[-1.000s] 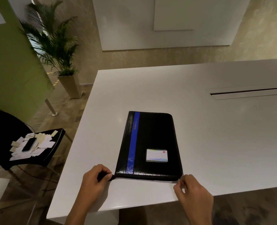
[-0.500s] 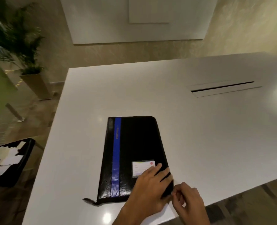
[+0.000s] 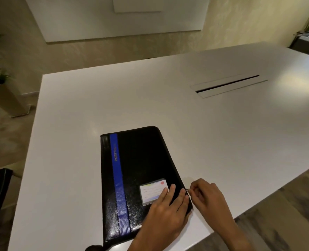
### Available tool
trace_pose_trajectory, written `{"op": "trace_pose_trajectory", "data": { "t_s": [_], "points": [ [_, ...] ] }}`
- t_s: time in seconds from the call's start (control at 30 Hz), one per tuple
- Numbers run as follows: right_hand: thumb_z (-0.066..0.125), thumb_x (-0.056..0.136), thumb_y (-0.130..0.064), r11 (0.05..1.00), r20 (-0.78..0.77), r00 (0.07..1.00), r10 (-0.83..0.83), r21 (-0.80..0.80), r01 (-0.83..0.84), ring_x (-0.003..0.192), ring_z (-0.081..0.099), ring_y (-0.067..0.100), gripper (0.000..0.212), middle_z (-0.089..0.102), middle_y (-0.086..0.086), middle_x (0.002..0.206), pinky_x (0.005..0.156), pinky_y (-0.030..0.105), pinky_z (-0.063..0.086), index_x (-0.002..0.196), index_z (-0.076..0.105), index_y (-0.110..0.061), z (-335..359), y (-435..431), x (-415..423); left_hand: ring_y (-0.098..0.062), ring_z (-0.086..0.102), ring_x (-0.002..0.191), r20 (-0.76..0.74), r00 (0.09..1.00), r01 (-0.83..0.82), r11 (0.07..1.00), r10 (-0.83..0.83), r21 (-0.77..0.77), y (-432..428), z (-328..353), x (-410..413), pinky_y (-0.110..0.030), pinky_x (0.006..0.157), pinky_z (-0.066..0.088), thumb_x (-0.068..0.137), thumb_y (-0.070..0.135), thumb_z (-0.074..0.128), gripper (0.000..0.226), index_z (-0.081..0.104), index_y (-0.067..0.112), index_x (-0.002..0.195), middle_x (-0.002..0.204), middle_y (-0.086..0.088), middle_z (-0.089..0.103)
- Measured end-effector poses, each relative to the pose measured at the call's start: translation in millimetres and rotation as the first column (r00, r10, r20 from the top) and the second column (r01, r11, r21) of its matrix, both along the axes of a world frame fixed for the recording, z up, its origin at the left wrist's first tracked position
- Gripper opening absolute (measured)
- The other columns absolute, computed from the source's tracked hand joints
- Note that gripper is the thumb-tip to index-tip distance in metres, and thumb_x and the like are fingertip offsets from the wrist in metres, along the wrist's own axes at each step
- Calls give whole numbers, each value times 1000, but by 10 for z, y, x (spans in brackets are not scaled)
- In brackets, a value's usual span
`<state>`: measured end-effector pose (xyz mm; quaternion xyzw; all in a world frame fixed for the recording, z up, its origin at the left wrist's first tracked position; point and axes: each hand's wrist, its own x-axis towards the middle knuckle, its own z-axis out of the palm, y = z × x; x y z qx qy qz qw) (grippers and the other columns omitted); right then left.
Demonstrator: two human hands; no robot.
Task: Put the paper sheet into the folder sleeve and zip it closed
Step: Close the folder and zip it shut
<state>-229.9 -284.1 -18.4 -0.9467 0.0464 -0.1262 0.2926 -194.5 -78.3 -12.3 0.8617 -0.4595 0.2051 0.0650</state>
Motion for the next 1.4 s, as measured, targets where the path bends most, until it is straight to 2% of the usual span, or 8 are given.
{"op": "trace_pose_trajectory", "data": {
  "t_s": [0.17, 0.3, 0.43, 0.53, 0.6, 0.97, 1.23, 1.4],
  "points": [
    [77, 104, -24, 994, 13, 999, 50, -94, -48, 59, 43, -4, 17, 61, -16, 75, 73, 14, 36, 93, 66, -29, 57, -43, 387, -24, 79, 121, -82, 997, 8, 1000, -7, 17, -12, 58, 42, -38, 96, 68, 102, 50, 60, 39, 87, 26, 115, 127, 5, 83],
    [70, 108, -31, 988, -22, 991, 131, -75, -133, 64, 47, -1, 16, 62, -17, 80, 75, 21, 39, 95, 62, -33, 126, -109, 629, -11, 80, 104, -320, 946, -33, 967, -52, -254, 54, 193, 386, -32, 79, 68, 108, 57, 56, 39, 82, 28, 106, 110, 12, 84],
    [69, 109, -30, 959, -49, 960, 277, -44, -279, 78, 52, -4, 17, 61, -21, 86, 76, 20, 37, 96, 60, -36, 183, -213, 787, -24, 64, 143, -305, 928, -291, 927, 214, -235, -49, 277, 1155, -42, 112, 60, 109, 43, 61, 42, 75, 17, 138, 146, -4, 74],
    [66, 110, -30, 936, -47, 937, 346, -50, -348, 83, 50, -9, 16, 59, -22, 89, 80, 17, 38, 97, 59, -37, 169, -279, 902, -33, 20, 170, -374, 821, -440, 895, 432, 70, -129, 222, 1676, -53, 137, 27, 113, 61, 36, 75, 36, 12, 169, 181, -12, 26],
    [63, 110, -31, 921, -27, 923, 383, -72, -384, 83, 48, -12, 16, 57, -22, 90, 82, 16, 36, 97, 58, -38, 134, -322, 1008, -32, 5, 172, -407, 768, -494, 862, 494, 114, -143, 104, 1880, -53, 140, 15, 111, 69, 25, 86, 20, 11, 174, 185, -13, 7],
    [66, 103, -29, 869, 57, 871, 489, -120, -480, 77, 46, -19, 16, 43, -38, 81, 79, 14, 35, 94, 56, -37, -43, -478, 1764, -26, 16, 171, -376, 767, -537, 841, 520, 67, -180, -151, 1953, -50, 140, 19, 112, 69, 22, 84, 34, 10, 170, 181, -10, 27],
    [65, 102, -34, 884, 42, 891, 452, -156, -442, 75, 50, -17, 14, 52, -29, 78, 82, 12, 34, 95, 56, -41, -72, -471, 2236, -26, 17, 171, -371, 776, -542, 840, 510, 21, -180, -194, 1961, -51, 138, 22, 113, 67, 27, 81, 36, 10, 170, 181, -10, 28],
    [65, 102, -31, 890, 66, 899, 434, -183, -417, 69, 51, -12, 14, 56, -23, 76, 82, 24, 43, 93, 57, -38, -43, -461, 2541, -25, 18, 171, -370, 782, -544, 839, 502, -12, -182, -208, 1960, -51, 138, 23, 114, 65, 30, 79, 37, 10, 170, 181, -9, 29]
  ]
}}
